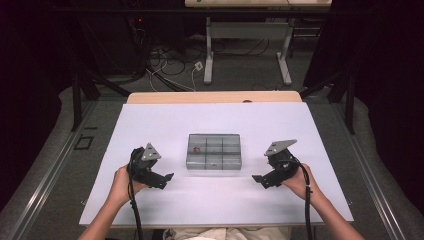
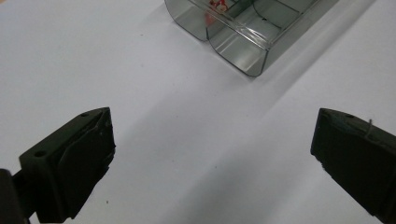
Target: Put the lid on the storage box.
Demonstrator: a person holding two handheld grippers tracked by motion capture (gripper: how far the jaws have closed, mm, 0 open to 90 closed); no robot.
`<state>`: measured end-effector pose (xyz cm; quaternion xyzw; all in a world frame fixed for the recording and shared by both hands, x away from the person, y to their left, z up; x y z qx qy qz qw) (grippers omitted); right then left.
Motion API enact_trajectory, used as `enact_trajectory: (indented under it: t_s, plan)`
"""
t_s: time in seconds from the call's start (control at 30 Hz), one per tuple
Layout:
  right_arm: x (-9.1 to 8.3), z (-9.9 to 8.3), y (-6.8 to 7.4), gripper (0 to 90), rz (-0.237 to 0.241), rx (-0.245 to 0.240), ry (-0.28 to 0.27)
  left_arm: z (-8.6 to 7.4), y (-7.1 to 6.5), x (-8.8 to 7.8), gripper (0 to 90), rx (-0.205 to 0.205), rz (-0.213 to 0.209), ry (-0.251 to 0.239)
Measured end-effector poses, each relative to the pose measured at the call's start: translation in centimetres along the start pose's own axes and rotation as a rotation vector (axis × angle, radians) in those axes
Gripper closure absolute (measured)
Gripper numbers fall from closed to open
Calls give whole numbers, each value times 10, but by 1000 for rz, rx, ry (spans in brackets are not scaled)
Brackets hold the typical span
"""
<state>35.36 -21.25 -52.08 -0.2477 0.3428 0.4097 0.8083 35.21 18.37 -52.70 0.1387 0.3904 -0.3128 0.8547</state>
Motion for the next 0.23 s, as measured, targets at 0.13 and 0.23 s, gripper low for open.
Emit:
enact_trajectory:
  t_s: [0.13, 0.23]
  plan:
    - [-7, -10, 5, 0, -15, 12, -39, -8, -4, -6, 0, 0, 8, -7]
    - [-12, -17, 9, 0, -22, 16, -38, -11, -5, -8, 0, -4, 7, -8]
Point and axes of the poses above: each handheld gripper's, and its own axes: x roughly forward along the jaws, z roughly out of its top, y roughly to its left, the point moved 3 cm from there along x, roughly forward along the jaws, and after that the axes turned 9 degrees about -x, right-handed, at the moved point
